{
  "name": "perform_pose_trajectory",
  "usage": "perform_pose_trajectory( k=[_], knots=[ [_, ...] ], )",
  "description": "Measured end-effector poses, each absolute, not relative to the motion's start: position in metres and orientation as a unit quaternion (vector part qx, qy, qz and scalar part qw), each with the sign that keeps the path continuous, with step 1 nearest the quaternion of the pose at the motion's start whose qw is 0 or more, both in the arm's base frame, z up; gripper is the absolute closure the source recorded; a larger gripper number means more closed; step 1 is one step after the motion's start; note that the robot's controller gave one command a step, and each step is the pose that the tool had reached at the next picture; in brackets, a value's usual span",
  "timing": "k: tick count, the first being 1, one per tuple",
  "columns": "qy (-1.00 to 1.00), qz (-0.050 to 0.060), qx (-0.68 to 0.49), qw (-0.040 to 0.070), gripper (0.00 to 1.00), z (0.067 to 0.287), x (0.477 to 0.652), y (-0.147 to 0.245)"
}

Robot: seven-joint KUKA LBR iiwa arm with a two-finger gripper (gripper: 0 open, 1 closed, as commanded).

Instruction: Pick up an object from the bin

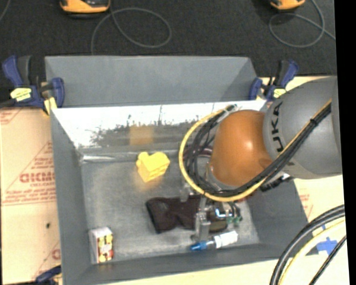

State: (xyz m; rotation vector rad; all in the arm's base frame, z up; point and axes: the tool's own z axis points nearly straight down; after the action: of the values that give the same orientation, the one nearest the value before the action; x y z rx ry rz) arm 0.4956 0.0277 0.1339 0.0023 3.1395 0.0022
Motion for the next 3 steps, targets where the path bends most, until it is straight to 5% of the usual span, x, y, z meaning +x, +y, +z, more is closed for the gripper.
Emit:
perform_pose_trajectory(
  k=[1, 2, 3],
  knots=[
    [1.0, 0.001, 0.001, 0.001, 0.0, 0.134, 0.496, 0.028],
    [0.998, 0.001, 0.062, 0.004, 1.0, 0.084, 0.53, 0.045],
    [0.998, 0.001, 0.062, 0.004, 1.0, 0.084, 0.53, 0.045]
  ],
)
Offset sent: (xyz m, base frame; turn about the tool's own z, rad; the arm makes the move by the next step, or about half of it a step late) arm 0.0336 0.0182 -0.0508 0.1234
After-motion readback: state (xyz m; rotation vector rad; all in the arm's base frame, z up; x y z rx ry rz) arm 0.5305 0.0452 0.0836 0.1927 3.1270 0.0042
